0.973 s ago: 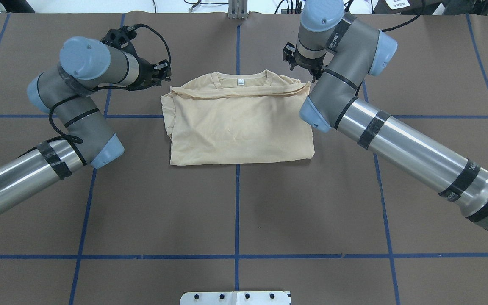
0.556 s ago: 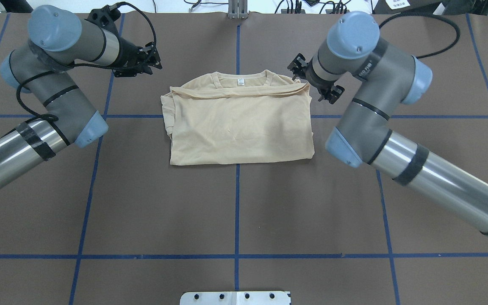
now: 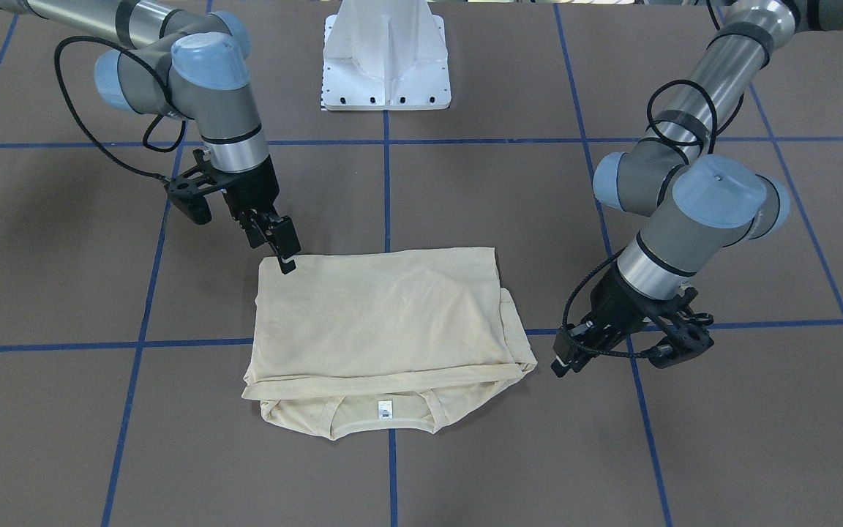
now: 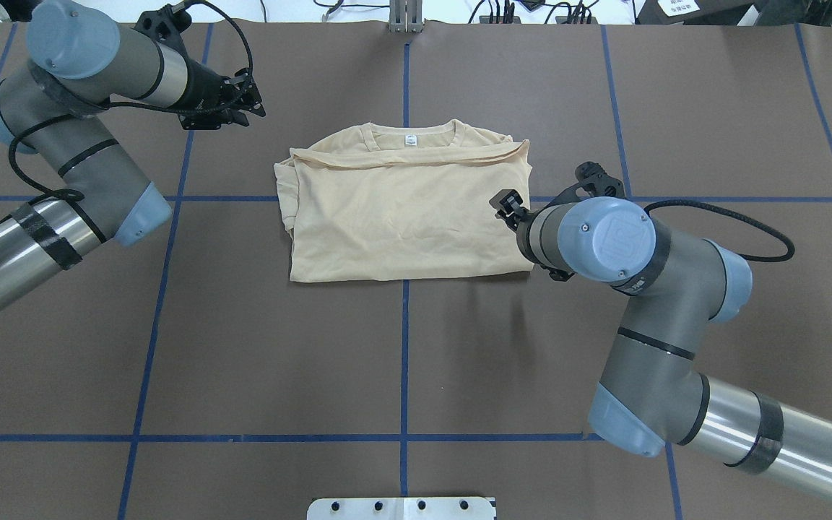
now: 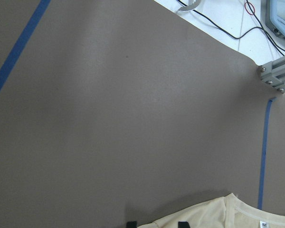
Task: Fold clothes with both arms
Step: 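Move the right gripper to the folded shirt's side edge, then grasp the folded shirt edge with the right gripper and drag it toward the robot, then grasp the shirt corner with the left gripper while the right gripper holds its edge, then pull the shirt straight with both grippers and release it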
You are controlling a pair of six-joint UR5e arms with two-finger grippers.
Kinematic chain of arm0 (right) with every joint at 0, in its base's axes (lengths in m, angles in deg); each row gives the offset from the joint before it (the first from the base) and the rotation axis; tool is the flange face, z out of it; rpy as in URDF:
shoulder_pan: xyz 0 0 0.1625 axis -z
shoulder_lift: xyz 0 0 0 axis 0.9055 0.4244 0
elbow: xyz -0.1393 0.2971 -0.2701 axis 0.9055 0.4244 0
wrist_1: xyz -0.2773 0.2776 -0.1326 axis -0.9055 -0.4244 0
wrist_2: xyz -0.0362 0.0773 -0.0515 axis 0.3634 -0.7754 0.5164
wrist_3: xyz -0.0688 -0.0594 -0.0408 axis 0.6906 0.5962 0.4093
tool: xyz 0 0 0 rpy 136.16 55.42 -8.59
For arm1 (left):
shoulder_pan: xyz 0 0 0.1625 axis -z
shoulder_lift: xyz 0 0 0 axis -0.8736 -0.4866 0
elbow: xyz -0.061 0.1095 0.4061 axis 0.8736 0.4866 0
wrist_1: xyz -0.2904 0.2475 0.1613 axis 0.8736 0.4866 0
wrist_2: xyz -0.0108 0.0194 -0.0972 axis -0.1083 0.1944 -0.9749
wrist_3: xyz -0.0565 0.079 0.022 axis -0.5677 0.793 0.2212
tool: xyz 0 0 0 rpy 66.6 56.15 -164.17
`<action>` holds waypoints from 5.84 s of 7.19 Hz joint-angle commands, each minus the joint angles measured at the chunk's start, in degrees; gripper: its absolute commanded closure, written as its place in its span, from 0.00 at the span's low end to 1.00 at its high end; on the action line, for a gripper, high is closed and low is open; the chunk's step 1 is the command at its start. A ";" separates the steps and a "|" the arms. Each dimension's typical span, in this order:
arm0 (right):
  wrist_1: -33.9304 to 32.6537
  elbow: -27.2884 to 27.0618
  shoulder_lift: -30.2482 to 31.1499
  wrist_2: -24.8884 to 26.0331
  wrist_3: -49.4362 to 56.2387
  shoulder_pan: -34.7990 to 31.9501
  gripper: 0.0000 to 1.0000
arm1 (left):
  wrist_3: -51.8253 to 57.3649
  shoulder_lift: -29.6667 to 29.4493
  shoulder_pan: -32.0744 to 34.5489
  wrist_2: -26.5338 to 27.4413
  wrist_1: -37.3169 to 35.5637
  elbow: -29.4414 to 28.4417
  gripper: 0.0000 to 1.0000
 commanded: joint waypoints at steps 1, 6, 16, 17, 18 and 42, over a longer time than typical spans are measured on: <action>0.02 2.11 0.52 3.45 -3.12 2.33 0.04 | 0.03 0.23 -0.02 -0.02 0.11 -0.04 0.58; -0.07 4.94 0.52 5.65 -4.00 3.83 0.30 | -0.06 0.23 -0.11 -0.02 0.29 -0.04 0.57; -19.74 -24.65 9.93 4.87 -10.59 26.55 1.00 | -0.85 3.29 0.06 -5.80 -0.24 6.88 0.56; -20.02 -24.85 9.84 4.78 -10.59 29.46 1.00 | -1.37 4.26 0.06 -5.82 -0.24 8.65 0.53; -20.11 -25.73 10.01 4.78 -10.68 30.80 0.48 | -4.68 5.49 -0.63 -6.08 -0.32 11.27 0.53; -20.64 -20.90 5.62 -5.33 -1.36 7.87 0.00 | 6.09 -3.43 -7.69 8.50 -7.78 1.89 1.00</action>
